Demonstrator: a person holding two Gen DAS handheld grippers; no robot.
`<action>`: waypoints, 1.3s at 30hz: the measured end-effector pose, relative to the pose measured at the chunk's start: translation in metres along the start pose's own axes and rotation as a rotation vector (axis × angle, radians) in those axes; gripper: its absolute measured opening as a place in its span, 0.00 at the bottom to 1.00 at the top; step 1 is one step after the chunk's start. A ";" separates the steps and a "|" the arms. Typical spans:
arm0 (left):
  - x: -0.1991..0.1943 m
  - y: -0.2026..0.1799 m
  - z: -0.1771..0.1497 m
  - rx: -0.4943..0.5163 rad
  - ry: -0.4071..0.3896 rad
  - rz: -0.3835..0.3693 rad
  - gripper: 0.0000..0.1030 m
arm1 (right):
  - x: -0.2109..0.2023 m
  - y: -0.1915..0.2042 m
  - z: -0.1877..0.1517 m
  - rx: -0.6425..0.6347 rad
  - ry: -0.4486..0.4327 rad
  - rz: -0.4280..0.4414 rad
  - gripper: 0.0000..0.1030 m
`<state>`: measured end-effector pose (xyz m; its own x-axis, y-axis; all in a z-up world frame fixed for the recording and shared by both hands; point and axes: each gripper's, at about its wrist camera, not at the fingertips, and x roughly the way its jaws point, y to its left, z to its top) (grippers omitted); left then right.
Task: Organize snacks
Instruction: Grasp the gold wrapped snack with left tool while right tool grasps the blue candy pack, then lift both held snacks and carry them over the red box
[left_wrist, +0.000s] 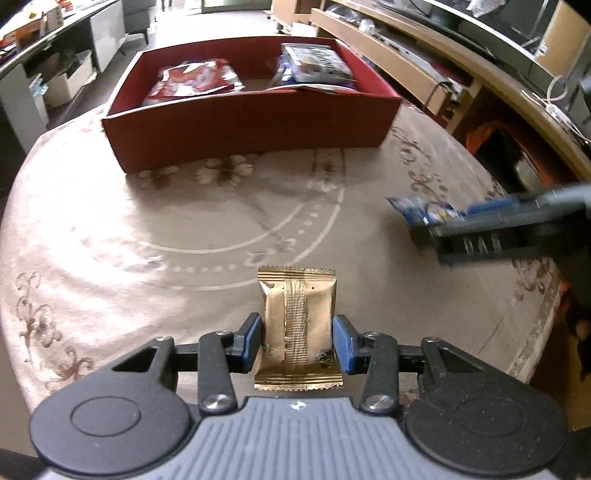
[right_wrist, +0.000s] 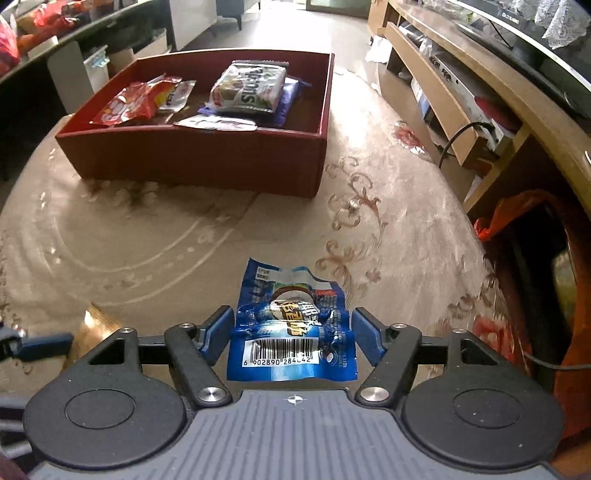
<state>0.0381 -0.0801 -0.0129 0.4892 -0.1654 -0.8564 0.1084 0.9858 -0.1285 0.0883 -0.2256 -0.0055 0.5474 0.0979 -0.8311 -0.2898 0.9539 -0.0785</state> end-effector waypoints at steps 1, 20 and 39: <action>0.000 0.003 0.000 -0.005 0.001 0.001 0.41 | 0.001 0.003 -0.003 -0.003 0.008 -0.002 0.73; 0.011 0.016 -0.002 -0.035 0.041 0.014 0.48 | 0.030 0.025 -0.010 -0.021 0.108 0.009 0.82; -0.021 0.030 0.017 -0.072 -0.070 0.019 0.41 | -0.016 0.046 -0.014 -0.012 -0.031 0.039 0.73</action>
<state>0.0461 -0.0473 0.0096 0.5504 -0.1462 -0.8220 0.0377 0.9879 -0.1504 0.0552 -0.1869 -0.0030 0.5595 0.1439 -0.8163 -0.3204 0.9458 -0.0528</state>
